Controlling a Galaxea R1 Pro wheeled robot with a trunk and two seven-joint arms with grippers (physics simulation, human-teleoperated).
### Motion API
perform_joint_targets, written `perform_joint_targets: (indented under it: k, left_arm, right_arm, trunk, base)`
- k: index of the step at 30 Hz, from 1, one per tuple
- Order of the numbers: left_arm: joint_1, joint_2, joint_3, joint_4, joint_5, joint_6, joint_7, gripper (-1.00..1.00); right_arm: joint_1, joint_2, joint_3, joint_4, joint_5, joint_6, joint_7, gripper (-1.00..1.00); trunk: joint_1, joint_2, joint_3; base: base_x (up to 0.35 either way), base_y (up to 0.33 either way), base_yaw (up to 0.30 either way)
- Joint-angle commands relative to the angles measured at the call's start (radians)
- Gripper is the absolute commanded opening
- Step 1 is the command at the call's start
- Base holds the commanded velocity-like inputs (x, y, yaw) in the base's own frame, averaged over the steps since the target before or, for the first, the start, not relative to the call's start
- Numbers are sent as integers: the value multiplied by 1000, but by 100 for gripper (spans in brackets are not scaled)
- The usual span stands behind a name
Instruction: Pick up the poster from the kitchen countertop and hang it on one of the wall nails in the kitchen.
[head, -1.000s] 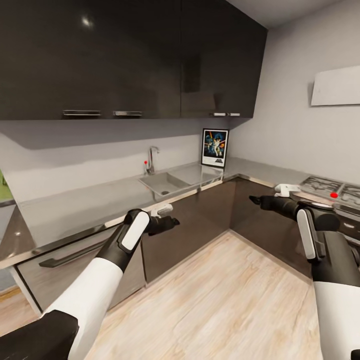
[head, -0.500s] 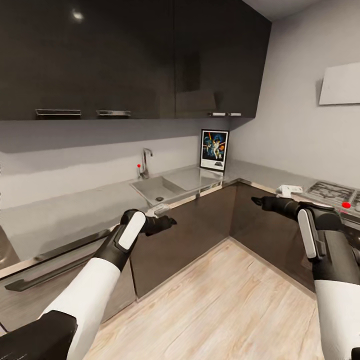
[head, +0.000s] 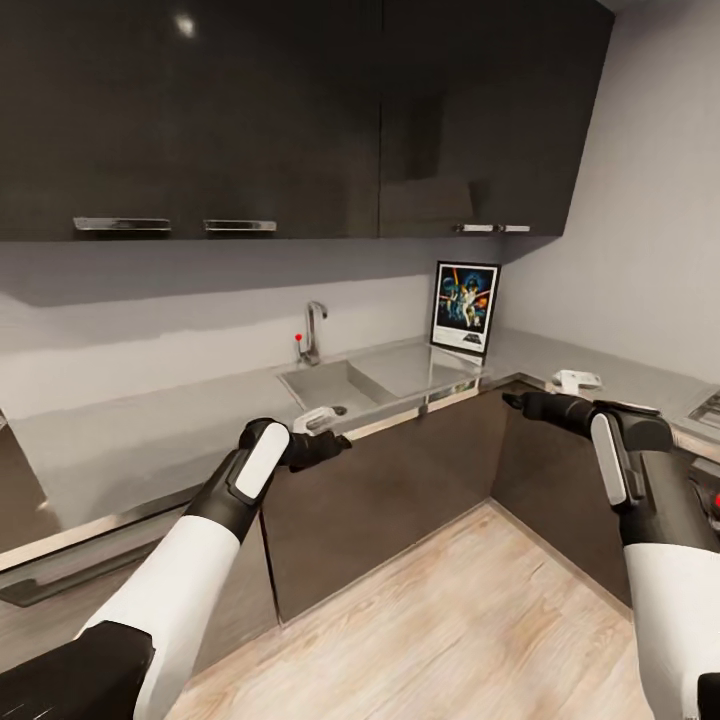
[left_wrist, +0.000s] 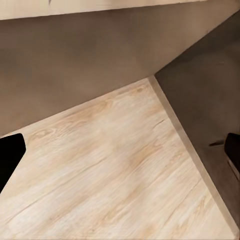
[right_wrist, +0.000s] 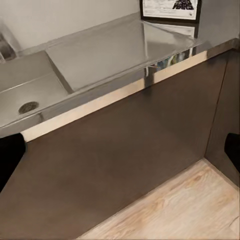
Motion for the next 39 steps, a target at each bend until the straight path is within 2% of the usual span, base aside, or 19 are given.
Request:
perform_joint_targets:
  k: [1, 3, 6, 7, 8, 10, 12, 14, 17, 20, 24, 26, 27, 28, 31, 33, 39]
  left_arm:
    - [-1, 0, -1, -1, 10, 2, 11, 100]
    - [0, 2, -1, -1, 10, 2, 11, 100]
    - [2, 2, 0, -1, 10, 3, 12, 100]
    - [2, 2, 0, -1, 10, 3, 12, 100]
    - [2, 2, 0, -1, 11, 4, 12, 100]
    - [2, 1, -1, -1, 11, 5, 12, 100]
    - [1, -1, -2, -4, 12, 6, 12, 100]
    - [1, -2, -2, -7, 13, 7, 12, 100]
    - [1, -2, -2, -11, 13, 8, 12, 100]
    - [2, -1, -2, -12, 13, 9, 12, 100]
    - [2, 0, -2, -12, 12, 9, 12, 100]
    - [2, 0, -2, -12, 12, 9, 12, 100]
    - [2, 0, -2, -12, 11, 9, 12, 100]
    - [2, 0, -1, -13, 12, 9, 12, 100]
    - [3, 1, -1, -13, 12, 9, 14, 100]
    - [5, 1, -1, -13, 11, 9, 17, 100]
    - [5, 0, -1, -13, 11, 9, 18, 100]
  right_arm:
    - [-4, -4, 2, 8, -8, -26, 1, 100]
    - [-3, -20, 6, 36, -3, -96, 4, 100]
    - [-10, -47, 4, 94, 0, -130, 4, 100]
    - [-16, -61, 3, 122, 1, -138, 5, 100]
    - [-35, -93, 3, 183, -3, -152, 7, 100]
    - [-54, -121, 5, 231, -8, -170, 12, 100]
    - [-71, -146, 8, 270, -12, -220, 57, 100]
    - [-76, -156, 9, 282, -10, -262, 110, 100]
    - [-82, -168, 10, 296, -5, -315, 216, 100]
    - [-85, -173, 9, 302, -2, -336, 267, 100]
    - [-86, -174, 13, 305, 0, -342, 290, 100]
    - [-87, -173, 15, 306, 1, -322, 295, 100]
    - [-87, -173, 16, 305, 1, -307, 296, 100]
    - [-88, -170, 13, 304, 3, -207, 293, 100]
    - [-95, -168, 12, 328, 4, -194, 232, 100]
    - [-120, -170, 11, 412, 4, -200, 183, 100]
    - [-138, -165, 10, 470, 4, -211, 160, 100]
  trunk:
    - [1, -1, -1]
    - [1, -1, -1]
    - [1, -1, -1]
    - [1, -1, -1]
    - [1, -1, -1]
    - [1, -1, -1]
    - [1, -1, -1]
    - [1, -1, -1]
    - [1, -1, -1]
    - [1, -1, -1]
    - [1, -1, -1]
    - [1, -1, -1]
    - [1, -1, -1]
    - [1, -1, -1]
    - [1, -1, -1]
    - [1, -1, -1]
    - [1, -1, -1]
  base:
    - [336, -169, 50]
    - [336, -169, 26]
    - [336, -169, 13]
    - [336, -169, 8]
    - [336, -169, 5]
    - [336, -169, 4]
    - [336, -170, 2]
    - [336, -169, 1]
    - [336, -169, 1]
    - [336, -169, 0]
    - [336, -169, 0]
    - [336, -169, 0]
    - [336, -169, 0]
    - [336, -161, 0]
    - [336, -158, 0]
    - [336, -157, 0]
    - [325, -179, 9]
